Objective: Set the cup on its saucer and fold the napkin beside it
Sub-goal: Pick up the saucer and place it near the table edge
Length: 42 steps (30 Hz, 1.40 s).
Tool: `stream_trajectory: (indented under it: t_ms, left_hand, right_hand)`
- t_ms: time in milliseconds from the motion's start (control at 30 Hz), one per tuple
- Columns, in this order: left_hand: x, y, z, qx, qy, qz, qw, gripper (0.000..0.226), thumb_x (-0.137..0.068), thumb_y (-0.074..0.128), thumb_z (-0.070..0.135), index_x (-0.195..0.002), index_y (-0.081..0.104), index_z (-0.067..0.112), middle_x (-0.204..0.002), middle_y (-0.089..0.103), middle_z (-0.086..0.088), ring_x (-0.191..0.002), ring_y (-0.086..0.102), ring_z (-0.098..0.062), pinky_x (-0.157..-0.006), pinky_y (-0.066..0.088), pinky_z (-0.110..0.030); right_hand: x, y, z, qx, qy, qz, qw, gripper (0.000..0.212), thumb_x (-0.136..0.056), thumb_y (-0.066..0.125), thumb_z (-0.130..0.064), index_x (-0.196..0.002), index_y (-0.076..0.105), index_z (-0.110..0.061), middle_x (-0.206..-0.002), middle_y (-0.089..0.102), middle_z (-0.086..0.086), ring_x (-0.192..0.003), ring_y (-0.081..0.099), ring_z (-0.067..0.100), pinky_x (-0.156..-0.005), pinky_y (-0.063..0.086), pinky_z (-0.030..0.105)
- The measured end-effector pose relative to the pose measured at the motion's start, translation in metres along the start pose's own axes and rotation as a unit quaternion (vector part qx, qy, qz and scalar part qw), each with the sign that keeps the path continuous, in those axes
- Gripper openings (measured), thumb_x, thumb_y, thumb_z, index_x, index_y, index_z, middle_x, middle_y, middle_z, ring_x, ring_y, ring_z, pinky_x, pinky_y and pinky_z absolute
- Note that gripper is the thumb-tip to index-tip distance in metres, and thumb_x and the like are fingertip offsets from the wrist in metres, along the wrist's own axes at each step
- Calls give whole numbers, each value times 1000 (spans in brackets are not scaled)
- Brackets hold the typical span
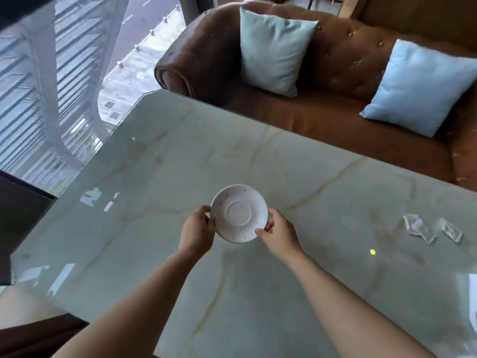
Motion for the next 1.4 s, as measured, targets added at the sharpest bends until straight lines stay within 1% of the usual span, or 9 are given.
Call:
stream_trajectory:
  t_ms: [167, 400, 767, 900, 967, 1067, 1167, 1267, 1400]
  left_hand:
    - [-55, -17, -19, -10, 8, -6, 1000, 22, -95, 57, 15, -116, 65, 16, -63, 63, 9, -64, 59, -15, -58, 40, -32]
    - [-113, -13, -23, -14, 12, -19, 1000, 26, -96, 55, 15, -121, 64, 14, -68, 62, 6, -75, 62, -30, -65, 44, -34]
    - [-137, -10, -21, 11, -4, -15, 1000, 31, -98, 56, 18, -128, 66, 16, -77, 68, -2, -72, 61, -28, -63, 42, -33]
    - [-123, -13, -34, 96, -70, -13, 993, 48, -97, 63, 34, -141, 55, 15, -91, 74, -6, -88, 71, -26, -83, 57, -41]
    - [-107, -14, -39, 99, -83, 4, 992, 54, -96, 64, 43, -139, 55, 12, -92, 73, -3, -87, 71, -22, -82, 56, -42]
    - [-68, -12, -38, 40, -60, 33, 997, 52, -93, 63, 49, -128, 60, 10, -90, 67, 4, -79, 65, -12, -72, 50, -36]
    - [-20, 9, -24, -32, 1, 22, 999, 49, -91, 66, 47, -123, 60, 11, -107, 67, -3, -100, 63, -25, -86, 52, -44]
    - [27, 44, 3, -106, 86, -13, 990, 52, -88, 72, 42, -127, 60, 8, -123, 61, -11, -116, 56, -32, -100, 46, -46]
    - [85, 101, 42, -143, 167, -67, 973, 62, -84, 76, 43, -131, 56, 9, -131, 52, -13, -121, 50, -35, -104, 43, -48]
  right_hand:
    - [-38, 35, -18, 0, -2, 35, 999, 44, -79, 76, -18, -119, 57, -21, -74, 61, -9, -70, 59, 7, -62, 43, 15]
    - [-88, 57, -21, 16, 7, 60, 998, 44, -80, 75, -17, -121, 58, -17, -70, 59, -10, -65, 56, 8, -63, 43, 24]
    - [-115, 60, -23, 29, -8, 64, 997, 54, -86, 71, -20, -136, 51, -15, -71, 55, -15, -74, 56, 14, -72, 43, 26]
    - [-105, 56, -19, 7, 6, 59, 998, 70, -89, 69, -29, -148, 37, -13, -83, 57, -7, -88, 57, 18, -88, 47, 33]
    - [-91, 49, -14, -7, 5, 74, 997, 72, -87, 71, -33, -148, 37, -14, -89, 58, -1, -91, 57, 18, -90, 46, 32]
    - [-57, 32, -2, 1, -15, 103, 995, 64, -85, 71, -36, -141, 46, -15, -94, 54, -2, -86, 53, 14, -85, 46, 30]
    - [-15, 6, 20, 26, -18, 131, 991, 59, -83, 72, -40, -134, 52, -16, -98, 52, -4, -80, 51, 12, -82, 48, 31]
    - [31, -27, 50, 54, -17, 153, 987, 58, -81, 73, -41, -129, 55, -13, -101, 56, 2, -88, 57, 20, -84, 50, 35]
    - [96, -82, 96, 101, -1, 184, 978, 58, -80, 75, -41, -127, 58, -10, -104, 61, 7, -100, 58, 26, -89, 49, 38]
Point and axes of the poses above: each hand's wrist, its own x-axis away from the middle knuckle, its own y-axis out of the palm, z = x × y, the point moved 7 cm from there along -x, towards the middle knuckle
